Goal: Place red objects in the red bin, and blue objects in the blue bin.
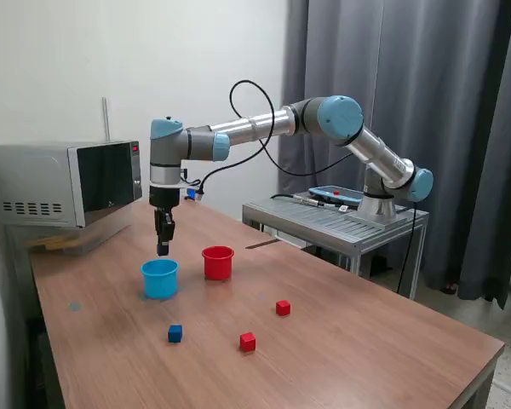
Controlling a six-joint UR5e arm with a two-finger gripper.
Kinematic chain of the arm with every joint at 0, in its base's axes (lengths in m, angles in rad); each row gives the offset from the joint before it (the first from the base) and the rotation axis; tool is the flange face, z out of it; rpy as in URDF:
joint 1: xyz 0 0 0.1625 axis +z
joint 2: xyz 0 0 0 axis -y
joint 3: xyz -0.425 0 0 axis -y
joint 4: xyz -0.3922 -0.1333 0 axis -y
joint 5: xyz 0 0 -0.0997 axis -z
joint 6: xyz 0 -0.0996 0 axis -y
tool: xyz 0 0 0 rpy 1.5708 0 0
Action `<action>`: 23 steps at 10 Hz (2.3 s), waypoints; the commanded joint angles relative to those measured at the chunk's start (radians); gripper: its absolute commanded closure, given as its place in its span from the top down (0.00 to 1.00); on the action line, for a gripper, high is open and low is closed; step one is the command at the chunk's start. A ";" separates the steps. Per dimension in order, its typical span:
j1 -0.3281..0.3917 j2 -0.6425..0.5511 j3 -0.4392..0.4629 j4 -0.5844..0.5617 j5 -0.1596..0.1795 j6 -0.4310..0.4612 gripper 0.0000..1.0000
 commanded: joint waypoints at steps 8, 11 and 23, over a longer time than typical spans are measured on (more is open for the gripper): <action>0.010 0.004 0.008 -0.018 -0.001 0.013 1.00; 0.013 0.003 0.009 -0.018 -0.001 0.015 1.00; 0.142 -0.016 -0.005 -0.050 0.010 0.019 1.00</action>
